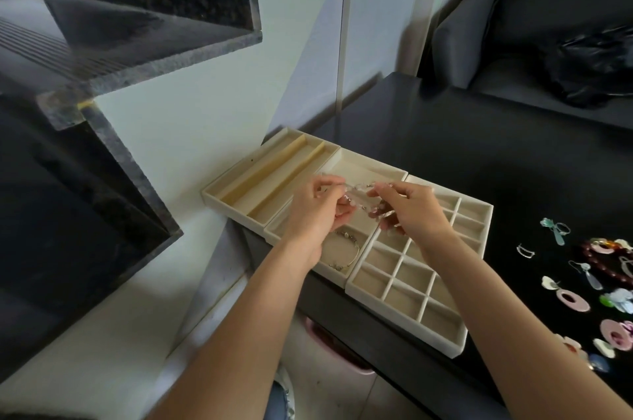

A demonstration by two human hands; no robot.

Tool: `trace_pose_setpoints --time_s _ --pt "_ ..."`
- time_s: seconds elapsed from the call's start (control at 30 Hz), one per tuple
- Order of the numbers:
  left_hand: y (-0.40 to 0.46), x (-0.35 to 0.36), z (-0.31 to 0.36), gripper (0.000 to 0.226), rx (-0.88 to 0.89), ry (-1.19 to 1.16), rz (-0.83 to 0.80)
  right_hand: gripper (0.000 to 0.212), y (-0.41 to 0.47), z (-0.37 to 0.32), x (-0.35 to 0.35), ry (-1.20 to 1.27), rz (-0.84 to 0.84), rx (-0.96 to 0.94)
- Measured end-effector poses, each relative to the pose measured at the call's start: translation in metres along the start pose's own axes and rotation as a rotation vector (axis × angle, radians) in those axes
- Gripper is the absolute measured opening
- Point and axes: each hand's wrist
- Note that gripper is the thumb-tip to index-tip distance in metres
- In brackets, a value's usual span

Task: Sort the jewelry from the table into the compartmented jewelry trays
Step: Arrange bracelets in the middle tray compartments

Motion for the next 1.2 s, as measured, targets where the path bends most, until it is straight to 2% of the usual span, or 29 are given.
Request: trace_pose_setpoints --time_s 0.2,0.37,0.5,0.63,0.93,1.07,1.2 --pt "0.003 0.006 0.0 0.023 0.081 -0.002 -0.022 0.015 0.007 0.002 0.002 0.023 -0.022 0.03" --pt "0.005 0.007 0.001 0.012 0.05 -0.024 -0.065 0.017 0.006 0.003 -0.001 0.11 -0.11 -0.05" --pt "0.007 0.007 0.0 0.028 0.085 0.049 -0.072 0.021 0.012 0.005 -0.003 -0.006 0.004 -0.182" --pt "0.009 0.007 -0.005 0.033 0.193 0.343 -0.033 0.022 0.019 0.01 0.0 -0.147 0.052 -0.246" --pt "0.014 0.004 -0.012 0.03 0.302 0.918 -0.108 0.019 0.02 0.021 0.002 -0.739 0.187 -0.359" --pt "0.013 0.001 -0.014 0.029 0.343 1.18 -0.125 0.022 0.017 0.02 0.001 -0.887 0.121 -0.417" --pt "0.01 0.001 -0.012 0.031 0.296 1.365 -0.166 0.028 0.015 0.02 0.003 -1.039 0.065 -0.453"
Point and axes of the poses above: each hand's wrist, its own y-axis towards the middle knuckle, its own x-axis out of the palm, z = x × y, and after that the axes turned 11 degrees about -y, right-handed
